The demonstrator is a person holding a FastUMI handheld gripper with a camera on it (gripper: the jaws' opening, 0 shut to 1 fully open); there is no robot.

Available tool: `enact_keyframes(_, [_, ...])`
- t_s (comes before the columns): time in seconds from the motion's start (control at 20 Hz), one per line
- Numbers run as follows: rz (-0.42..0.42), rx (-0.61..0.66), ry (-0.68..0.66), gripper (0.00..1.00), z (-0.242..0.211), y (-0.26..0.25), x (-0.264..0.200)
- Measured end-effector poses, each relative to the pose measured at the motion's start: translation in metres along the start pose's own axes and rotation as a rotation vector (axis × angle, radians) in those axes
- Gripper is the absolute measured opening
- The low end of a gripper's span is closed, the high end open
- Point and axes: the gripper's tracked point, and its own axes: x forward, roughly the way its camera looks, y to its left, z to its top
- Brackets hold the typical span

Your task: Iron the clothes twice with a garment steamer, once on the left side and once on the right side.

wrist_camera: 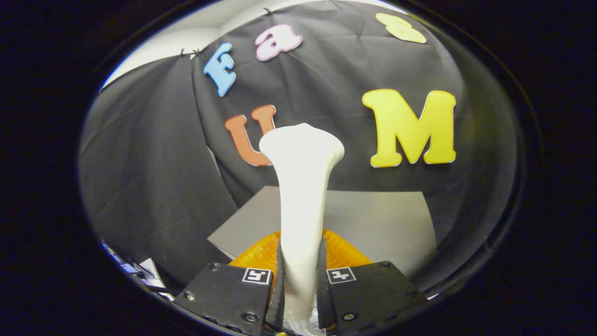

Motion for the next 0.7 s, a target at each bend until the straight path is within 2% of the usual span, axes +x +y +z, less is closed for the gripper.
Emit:
enact_keyframes(0.1, [0.031,0.012,-0.039,0.3,0.009,0.001,-0.039])
enact_keyframes(0.35, [0.002,0.017,-0.174,0.3,0.035,-0.013,-0.137])
enact_keyframes(0.7, [-0.151,0.017,-0.33,0.3,0.071,-0.061,-0.242])
